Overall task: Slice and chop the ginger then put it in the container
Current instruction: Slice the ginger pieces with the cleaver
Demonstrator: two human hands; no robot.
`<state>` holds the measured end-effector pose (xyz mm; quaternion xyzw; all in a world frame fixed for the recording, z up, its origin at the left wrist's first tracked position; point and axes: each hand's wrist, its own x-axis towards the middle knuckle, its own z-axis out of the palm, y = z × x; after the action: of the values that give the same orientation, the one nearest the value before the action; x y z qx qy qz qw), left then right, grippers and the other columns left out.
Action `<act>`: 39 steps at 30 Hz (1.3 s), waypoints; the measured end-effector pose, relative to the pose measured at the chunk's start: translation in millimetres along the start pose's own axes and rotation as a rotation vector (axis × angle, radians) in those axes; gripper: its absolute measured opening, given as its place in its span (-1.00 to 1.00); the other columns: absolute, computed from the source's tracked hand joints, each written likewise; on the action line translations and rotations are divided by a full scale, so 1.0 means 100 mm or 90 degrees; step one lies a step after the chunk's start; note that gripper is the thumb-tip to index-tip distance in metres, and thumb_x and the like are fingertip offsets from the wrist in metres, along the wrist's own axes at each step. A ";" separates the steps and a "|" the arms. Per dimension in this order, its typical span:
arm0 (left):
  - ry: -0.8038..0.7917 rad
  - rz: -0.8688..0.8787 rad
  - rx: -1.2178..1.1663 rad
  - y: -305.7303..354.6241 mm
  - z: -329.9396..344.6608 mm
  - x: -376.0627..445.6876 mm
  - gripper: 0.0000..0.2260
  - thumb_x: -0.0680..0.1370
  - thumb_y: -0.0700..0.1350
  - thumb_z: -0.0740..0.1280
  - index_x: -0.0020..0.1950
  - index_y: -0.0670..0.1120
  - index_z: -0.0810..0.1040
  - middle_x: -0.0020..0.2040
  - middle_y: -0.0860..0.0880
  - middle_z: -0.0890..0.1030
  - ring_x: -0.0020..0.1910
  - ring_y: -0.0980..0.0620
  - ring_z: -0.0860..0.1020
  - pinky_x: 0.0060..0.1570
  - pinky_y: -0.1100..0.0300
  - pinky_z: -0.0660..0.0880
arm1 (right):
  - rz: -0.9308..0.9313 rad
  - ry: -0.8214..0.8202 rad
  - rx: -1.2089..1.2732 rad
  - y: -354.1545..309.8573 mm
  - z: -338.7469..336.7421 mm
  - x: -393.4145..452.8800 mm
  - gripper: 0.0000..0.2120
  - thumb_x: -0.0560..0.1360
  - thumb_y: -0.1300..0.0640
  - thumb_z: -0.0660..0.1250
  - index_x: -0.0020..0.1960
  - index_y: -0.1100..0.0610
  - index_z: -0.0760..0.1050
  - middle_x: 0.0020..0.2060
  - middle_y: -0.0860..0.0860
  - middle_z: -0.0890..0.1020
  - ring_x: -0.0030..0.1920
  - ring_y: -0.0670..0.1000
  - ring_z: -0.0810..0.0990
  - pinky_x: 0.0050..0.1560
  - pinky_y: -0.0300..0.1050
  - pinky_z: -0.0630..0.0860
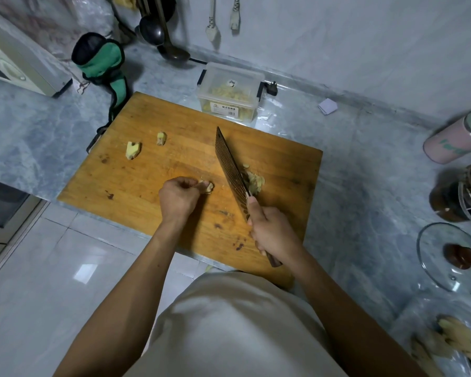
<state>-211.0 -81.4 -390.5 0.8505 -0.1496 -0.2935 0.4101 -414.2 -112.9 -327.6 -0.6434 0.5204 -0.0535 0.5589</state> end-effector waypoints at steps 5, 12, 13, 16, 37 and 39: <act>0.027 0.019 -0.022 0.00 0.10 -0.08 -0.78 0.44 0.02 0.54 -0.06 -0.11 0.70 -0.14 0.00 0.69 -0.15 0.10 0.62 -0.17 0.32 0.50 | -0.004 -0.017 0.002 -0.05 0.04 -0.02 -0.41 0.66 -0.28 0.00 -0.23 0.16 0.43 -0.52 0.05 0.42 -0.56 0.02 0.41 -0.48 -0.12 0.37; 0.094 -0.071 -0.036 0.04 0.23 -0.11 -0.71 0.41 0.11 0.53 -0.32 -0.08 0.62 -0.36 -0.07 0.66 -0.32 -0.06 0.66 -0.18 0.06 0.62 | -0.024 -0.039 -0.004 -0.13 0.11 -0.02 -0.43 0.68 -0.23 0.00 -0.29 0.14 0.39 -0.61 -0.04 0.40 -0.63 -0.06 0.38 -0.53 -0.21 0.34; 0.096 -0.066 -0.034 0.04 0.24 -0.13 -0.72 0.42 0.11 0.52 -0.30 -0.08 0.63 -0.35 -0.07 0.66 -0.30 -0.06 0.66 -0.16 0.07 0.62 | -0.027 -0.043 -0.012 -0.13 0.12 -0.03 -0.42 0.68 -0.23 -0.01 -0.30 0.15 0.39 -0.61 -0.04 0.40 -0.62 -0.04 0.39 -0.53 -0.21 0.35; 0.097 -0.040 -0.024 0.01 0.26 -0.16 -0.72 0.44 0.11 0.50 -0.28 -0.09 0.66 -0.32 -0.07 0.66 -0.27 -0.07 0.66 -0.16 0.08 0.61 | -0.033 -0.054 -0.036 -0.13 0.12 -0.05 -0.42 0.69 -0.22 -0.03 -0.28 0.15 0.40 -0.58 -0.02 0.41 -0.61 -0.04 0.41 -0.54 -0.22 0.36; 0.089 -0.018 0.070 0.13 0.24 -0.17 -0.92 0.50 -0.07 0.46 -0.16 -0.05 0.70 -0.12 -0.06 0.71 -0.10 -0.05 0.66 -0.03 0.04 0.61 | -0.069 -0.083 -0.093 -0.21 0.13 0.04 -0.37 0.71 -0.18 -0.06 -0.41 0.13 0.32 -0.65 -0.04 0.36 -0.67 -0.09 0.37 -0.57 -0.25 0.36; 0.091 -0.012 0.060 0.13 0.23 -0.19 -0.93 0.51 -0.10 0.45 -0.15 -0.06 0.70 -0.11 -0.04 0.72 -0.08 -0.03 0.66 -0.02 0.07 0.60 | -0.065 -0.082 -0.091 -0.21 0.18 0.08 -0.37 0.71 -0.17 -0.06 -0.41 0.13 0.32 -0.65 -0.04 0.36 -0.67 -0.10 0.36 -0.55 -0.22 0.38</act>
<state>-240.4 -93.4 -384.4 0.8889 -0.1260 -0.2288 0.3764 -386.0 -110.6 -321.7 -0.7094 0.4524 -0.0035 0.5405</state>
